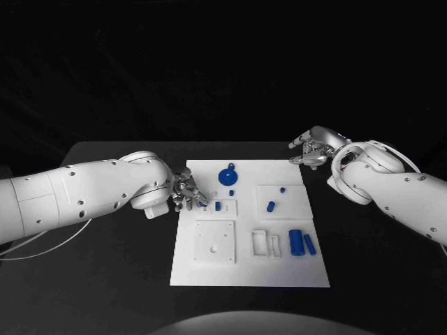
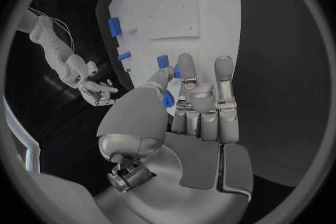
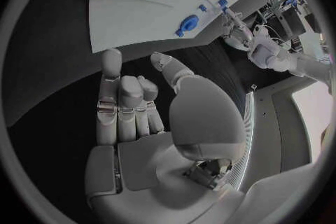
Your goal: Assemble the parts on the task board
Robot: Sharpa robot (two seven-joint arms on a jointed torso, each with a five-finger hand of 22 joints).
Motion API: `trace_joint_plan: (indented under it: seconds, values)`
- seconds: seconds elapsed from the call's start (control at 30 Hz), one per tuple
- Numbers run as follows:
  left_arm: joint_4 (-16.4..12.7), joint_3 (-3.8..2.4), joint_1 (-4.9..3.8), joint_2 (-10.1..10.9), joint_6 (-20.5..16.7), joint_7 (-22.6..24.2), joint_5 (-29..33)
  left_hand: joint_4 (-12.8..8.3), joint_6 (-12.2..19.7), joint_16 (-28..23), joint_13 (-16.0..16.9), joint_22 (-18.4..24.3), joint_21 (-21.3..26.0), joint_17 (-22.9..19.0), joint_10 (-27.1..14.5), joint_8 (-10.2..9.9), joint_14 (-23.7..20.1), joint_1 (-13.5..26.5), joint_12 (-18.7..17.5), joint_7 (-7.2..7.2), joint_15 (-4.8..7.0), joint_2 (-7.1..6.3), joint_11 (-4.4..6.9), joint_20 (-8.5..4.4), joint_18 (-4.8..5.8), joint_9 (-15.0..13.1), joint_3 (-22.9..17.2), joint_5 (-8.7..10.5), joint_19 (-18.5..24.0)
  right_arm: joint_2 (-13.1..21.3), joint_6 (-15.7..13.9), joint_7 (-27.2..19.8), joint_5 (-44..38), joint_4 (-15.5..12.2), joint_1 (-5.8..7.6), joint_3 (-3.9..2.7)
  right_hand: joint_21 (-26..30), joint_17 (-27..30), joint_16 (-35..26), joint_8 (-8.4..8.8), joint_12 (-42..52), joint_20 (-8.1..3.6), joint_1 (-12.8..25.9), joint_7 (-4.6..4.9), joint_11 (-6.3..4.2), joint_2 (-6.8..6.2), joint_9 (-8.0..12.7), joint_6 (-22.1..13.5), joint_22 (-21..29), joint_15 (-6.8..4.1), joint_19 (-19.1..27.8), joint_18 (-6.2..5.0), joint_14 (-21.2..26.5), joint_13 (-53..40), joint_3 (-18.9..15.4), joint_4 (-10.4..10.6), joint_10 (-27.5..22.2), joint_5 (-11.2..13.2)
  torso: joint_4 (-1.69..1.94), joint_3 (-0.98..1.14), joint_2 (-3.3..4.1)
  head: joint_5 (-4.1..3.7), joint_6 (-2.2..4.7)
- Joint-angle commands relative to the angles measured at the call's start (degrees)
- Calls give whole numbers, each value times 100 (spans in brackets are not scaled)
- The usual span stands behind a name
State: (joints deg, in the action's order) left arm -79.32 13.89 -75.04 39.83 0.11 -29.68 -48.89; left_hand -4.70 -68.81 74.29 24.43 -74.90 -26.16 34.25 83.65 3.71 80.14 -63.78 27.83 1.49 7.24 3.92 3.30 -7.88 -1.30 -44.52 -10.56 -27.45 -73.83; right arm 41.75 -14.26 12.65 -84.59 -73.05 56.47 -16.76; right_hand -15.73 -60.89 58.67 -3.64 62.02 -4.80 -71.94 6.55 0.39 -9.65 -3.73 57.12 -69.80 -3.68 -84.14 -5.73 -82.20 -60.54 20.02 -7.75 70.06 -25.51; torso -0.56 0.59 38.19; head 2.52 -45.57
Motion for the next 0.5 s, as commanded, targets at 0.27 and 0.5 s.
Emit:
trace_joint_plan:
  seconds: [0.27, 0.5]
  values:
    - [29, -3, 55, -76, 233, 28, -318, -567, -226, -34, -9, -99, -26, 9, 307, 19, 18, -44, 25, -179, 9, 38, 67, -7, -81, -6, -577, -20, -40, 6, 54, -5, -201, -11, -3, -3, -8, -4, -40, 9, -15, -30, 54, 17, -30, 20, 4, 29, 5, -21, -187, -39, -8, 0, 28, 5, -18, -9, 1, -1, -4, -16, -21]
    - [46, -3, 61, -107, 246, 36, -375, -562, -225, -37, -13, -99, -24, 13, 309, 20, 18, -41, 26, -178, 6, 37, 64, -4, -81, -7, -573, -14, -38, 9, 48, -8, -223, -13, -3, -3, -11, 4, -51, 8, -30, -29, 55, 16, -32, 19, 3, 33, 11, -21, -185, -37, -7, 14, 33, 4, -23, -11, 0, 0, -2, -27, -30]
